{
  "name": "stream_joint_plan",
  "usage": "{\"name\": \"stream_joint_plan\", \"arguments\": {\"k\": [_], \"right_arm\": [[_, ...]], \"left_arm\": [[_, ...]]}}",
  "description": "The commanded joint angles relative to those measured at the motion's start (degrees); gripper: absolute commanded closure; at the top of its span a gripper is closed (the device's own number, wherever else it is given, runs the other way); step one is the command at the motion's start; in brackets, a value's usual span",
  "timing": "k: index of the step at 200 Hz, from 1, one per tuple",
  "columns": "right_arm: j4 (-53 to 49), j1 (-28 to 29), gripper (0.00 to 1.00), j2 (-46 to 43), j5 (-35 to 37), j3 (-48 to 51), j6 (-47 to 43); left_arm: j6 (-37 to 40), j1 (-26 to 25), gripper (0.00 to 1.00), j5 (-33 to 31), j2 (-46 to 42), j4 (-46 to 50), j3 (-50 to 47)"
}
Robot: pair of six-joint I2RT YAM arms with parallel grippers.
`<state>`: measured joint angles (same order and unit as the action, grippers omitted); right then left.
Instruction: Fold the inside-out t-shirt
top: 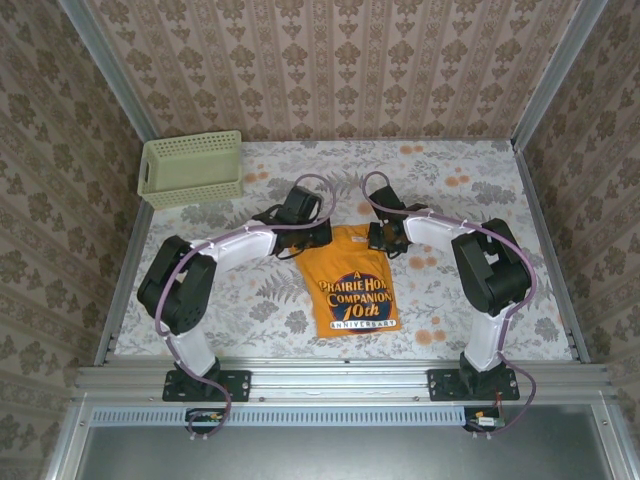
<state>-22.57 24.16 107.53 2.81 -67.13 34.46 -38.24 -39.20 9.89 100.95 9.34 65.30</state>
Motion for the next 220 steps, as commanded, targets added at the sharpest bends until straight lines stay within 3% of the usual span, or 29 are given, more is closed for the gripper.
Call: {"name": "stream_joint_plan", "arguments": {"k": [1,6,16,23,52,71,98,147,185,208,220], "right_arm": [[-2.1,0.3,0.86,-2.0,1.6,-1.1,-0.4],[-2.2,0.3,0.86,-2.2,1.7,-1.1,-0.4],[-2.2,0.3,0.86,-2.5,1.7,-1.0,-0.4],[-2.3,0.4,0.86,-2.7,1.7,-1.1,-0.4],[-1.8,0.5,0.87,-3.8,1.5,-0.4,-0.2],[-0.6,1.1,0.88,-5.8,1.5,1.0,0.1],[-0.6,2.8,0.89,-8.4,2.7,1.6,0.1],[-1.1,3.9,0.89,-8.4,3.6,1.4,0.1],[-1.3,4.4,0.89,-7.9,3.5,0.9,-0.1],[-1.8,4.4,0.90,-7.7,4.0,0.7,-0.5],[-2.0,4.5,0.90,-7.6,4.4,0.7,-0.7]], "left_arm": [[2.1,-1.3,1.00,-3.8,-1.1,6.2,3.5],[2.1,-1.5,0.94,-5.2,-1.1,8.3,4.1],[1.5,-1.7,0.72,-8.7,-1.4,11.5,4.7],[1.0,-1.7,0.63,-10.2,-1.7,12.6,4.4],[0.1,-1.1,0.35,-13.4,-1.1,15.6,3.6],[-1.2,0.4,0.32,-13.0,0.4,16.0,3.1],[-1.9,2.0,0.38,-11.4,3.0,14.7,2.5],[-2.1,2.2,0.58,-6.4,6.2,10.7,2.7],[-1.9,2.2,0.89,-6.5,6.2,10.1,2.6],[-2.1,1.9,1.00,-7.7,3.2,8.3,0.8],[-2.2,1.7,1.00,-8.1,0.8,6.4,-0.8]]}}
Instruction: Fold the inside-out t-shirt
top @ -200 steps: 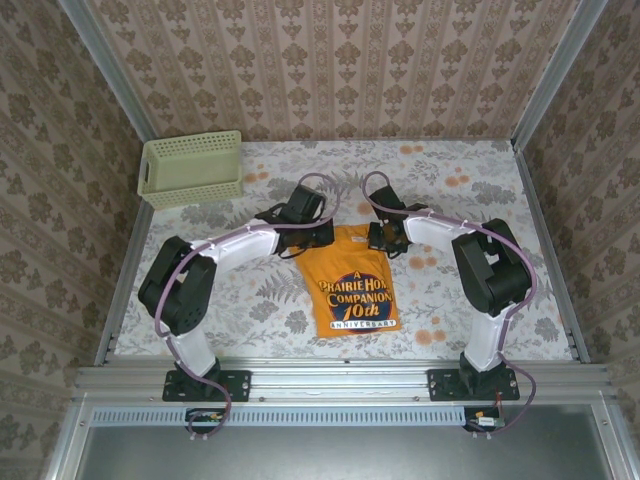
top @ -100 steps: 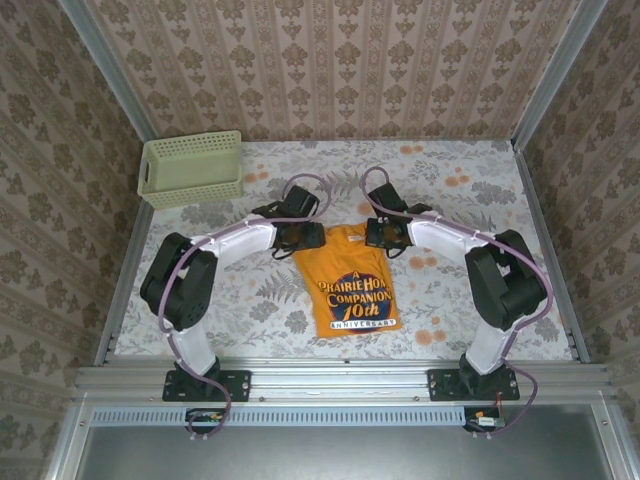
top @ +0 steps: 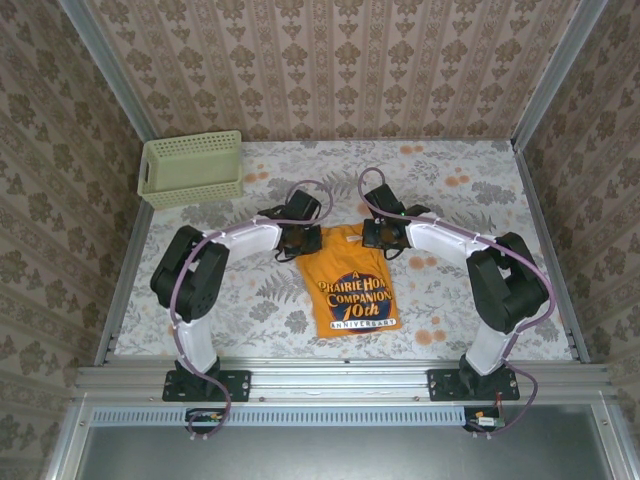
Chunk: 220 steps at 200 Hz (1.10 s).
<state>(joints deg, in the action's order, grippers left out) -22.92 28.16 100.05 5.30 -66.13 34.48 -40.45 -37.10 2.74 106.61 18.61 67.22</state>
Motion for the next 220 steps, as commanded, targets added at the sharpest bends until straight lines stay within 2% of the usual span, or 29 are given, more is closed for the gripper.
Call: {"name": "stream_joint_plan", "arguments": {"k": [1,58,111,144,179,205,220], "right_arm": [[-1.7,0.5,0.90,-0.2,1.9,-0.3,-0.7],[-2.4,-0.2,0.92,-0.7,3.3,-0.3,-0.1],[0.7,-1.7,0.97,-7.8,4.2,3.7,1.4],[2.2,-1.8,0.98,-11.0,3.9,5.0,0.6],[2.5,-2.4,0.98,-9.4,2.8,4.8,1.3],[2.8,-5.0,0.97,-6.3,0.7,4.8,2.2],[3.1,-6.8,0.91,-3.7,-1.1,4.5,1.7]], "left_arm": [[0.0,-0.4,1.00,-0.9,-5.1,-3.0,-2.9],[2.4,-5.2,1.00,-3.1,-17.4,-8.8,-6.6],[1.3,-5.5,1.00,8.2,-20.2,-23.1,-10.2],[-0.6,-1.0,1.00,14.1,-16.6,-32.4,-14.0],[-6.3,4.9,1.00,25.1,-6.1,-46.2,-15.8],[-6.8,6.0,1.00,26.3,-0.4,-46.1,-13.5],[-6.5,6.2,1.00,25.8,1.5,-44.4,-12.1]]}}
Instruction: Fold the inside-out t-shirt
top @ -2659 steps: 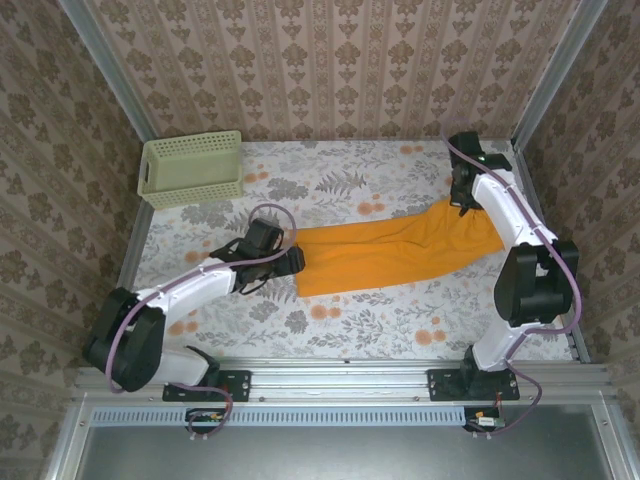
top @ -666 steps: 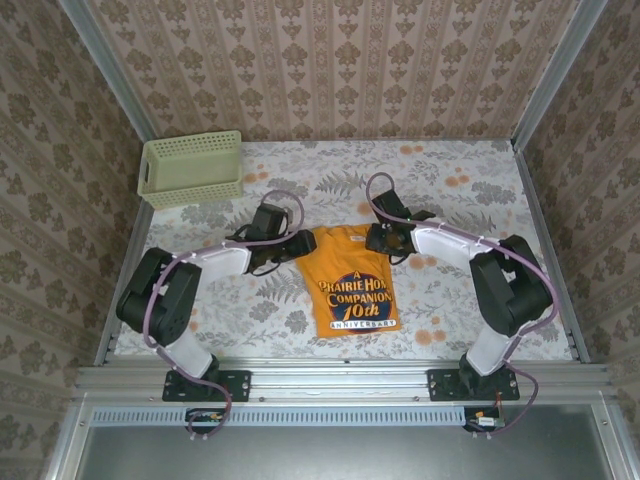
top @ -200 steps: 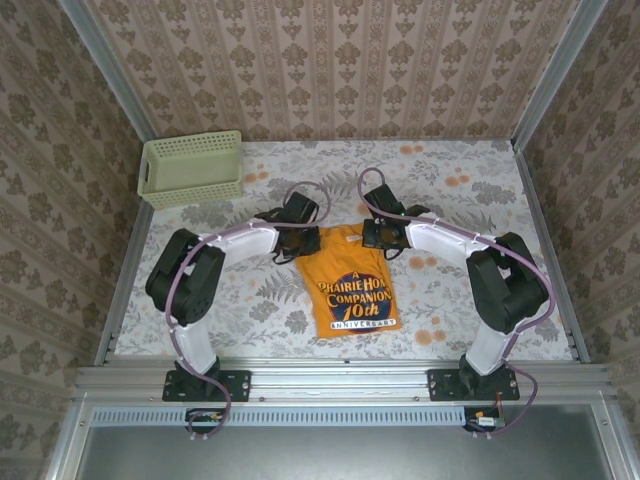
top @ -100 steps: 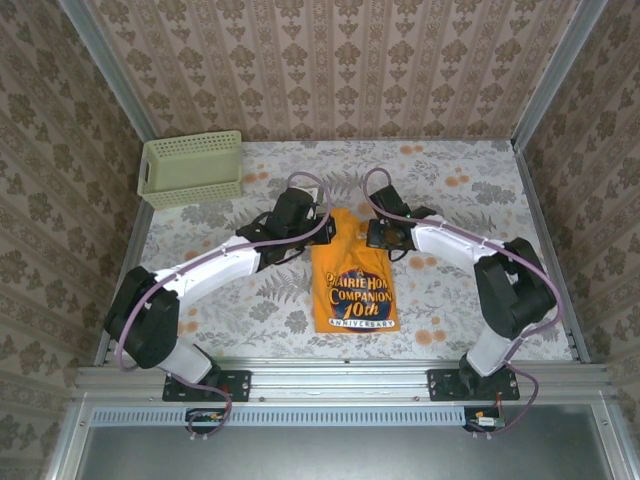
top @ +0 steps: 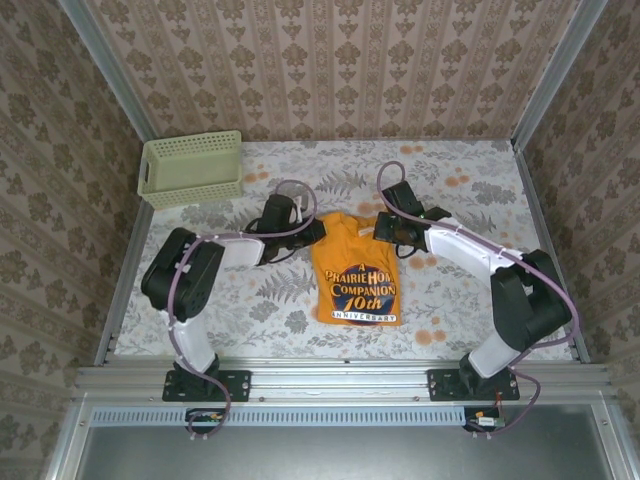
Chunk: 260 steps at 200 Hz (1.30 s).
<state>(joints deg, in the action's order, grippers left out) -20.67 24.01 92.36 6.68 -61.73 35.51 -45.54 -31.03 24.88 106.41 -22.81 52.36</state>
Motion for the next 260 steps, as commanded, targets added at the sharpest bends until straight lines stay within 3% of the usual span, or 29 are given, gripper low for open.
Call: {"name": "stream_joint_plan", "arguments": {"k": [1,20,45,58,91,108,149,184,208,222,260], "right_arm": [[0.9,-2.7,0.91,4.2,-2.6,0.1,0.6],[1.0,-4.1,0.85,7.0,-3.4,-0.2,0.0],[1.6,-5.6,0.65,7.9,-3.8,0.3,-0.7],[2.2,-6.4,0.55,7.8,-5.2,0.8,-1.3],[3.4,-7.2,0.40,7.6,-8.1,1.9,-2.2],[3.2,-7.2,0.38,8.7,-8.4,1.7,-1.9],[2.4,-7.3,0.39,12.7,-8.8,-0.5,-0.9],[3.9,-6.9,0.52,15.6,-13.4,-1.9,-1.4],[5.9,-6.3,0.65,16.8,-17.2,-2.4,-1.4],[6.0,-5.9,0.71,17.6,-18.3,-3.2,-1.0],[6.8,-5.7,0.86,16.5,-18.3,-3.2,-1.5]], "left_arm": [[-1.4,0.1,1.00,3.6,1.8,-2.7,2.9],[0.2,0.3,0.92,1.8,2.7,3.0,5.0],[2.3,0.3,0.58,-1.8,0.4,12.5,6.8],[3.7,0.1,0.47,-4.2,-2.1,17.6,7.0],[5.5,-0.8,0.29,-11.7,-7.8,28.0,6.9],[5.3,-1.0,0.26,-13.1,-6.7,30.5,7.8],[5.4,-2.0,0.26,-10.4,2.6,32.4,14.4],[6.3,-4.1,0.34,-8.3,9.3,33.7,21.5],[5.8,-4.7,0.46,-5.4,12.8,32.3,24.5],[5.1,-4.8,0.60,-3.0,13.3,29.7,24.6],[3.8,-4.1,0.88,0.4,9.0,21.9,19.9]]}}
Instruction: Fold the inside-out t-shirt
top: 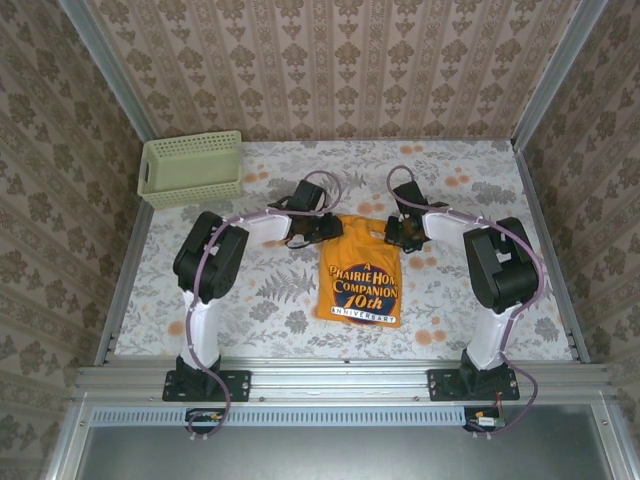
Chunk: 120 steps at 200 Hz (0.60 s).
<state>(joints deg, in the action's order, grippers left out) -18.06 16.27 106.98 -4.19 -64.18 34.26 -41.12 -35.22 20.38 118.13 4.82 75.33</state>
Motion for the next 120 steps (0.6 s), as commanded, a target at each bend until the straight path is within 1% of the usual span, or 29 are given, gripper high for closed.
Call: {"name": "stream_joint_plan", "arguments": {"k": [1,15,41,61,75,87,102,106,120], "right_arm": [[4.3,2.0,0.87,1.8,-7.4,-0.7,-0.2],[4.7,1.8,0.90,-0.1,-7.3,0.0,-0.7],[7.6,-0.3,0.97,-6.1,-10.0,3.1,-0.5],[9.4,-1.8,0.99,-10.5,-12.0,3.9,-0.2],[9.6,-2.5,1.00,-11.6,-12.4,2.0,-0.6],[9.2,-3.1,1.00,-11.2,-12.8,-1.5,-0.9],[7.8,-4.1,1.00,-9.8,-13.3,-8.0,-1.4],[7.6,-4.3,1.00,-9.4,-13.3,-9.9,-1.6],[6.7,-5.1,1.00,-8.0,-13.3,-16.8,-2.5]], "left_arm": [[-0.7,0.2,0.89,5.0,-2.9,-6.0,-3.3],[-2.7,1.5,1.00,6.6,-6.0,-11.9,-7.7],[-6.2,4.1,1.00,8.8,-12.8,-22.6,-16.3],[-5.9,5.2,1.00,8.7,-17.8,-25.3,-19.0],[-4.8,6.0,1.00,8.8,-19.4,-25.1,-17.7],[-4.4,7.3,1.00,9.6,-19.4,-24.9,-15.1],[-4.1,8.8,1.00,10.1,-19.1,-24.8,-10.6],[-4.0,10.6,1.00,10.3,-18.9,-24.8,-9.2],[-3.1,12.5,1.00,11.0,-18.6,-24.5,-4.0]]}}
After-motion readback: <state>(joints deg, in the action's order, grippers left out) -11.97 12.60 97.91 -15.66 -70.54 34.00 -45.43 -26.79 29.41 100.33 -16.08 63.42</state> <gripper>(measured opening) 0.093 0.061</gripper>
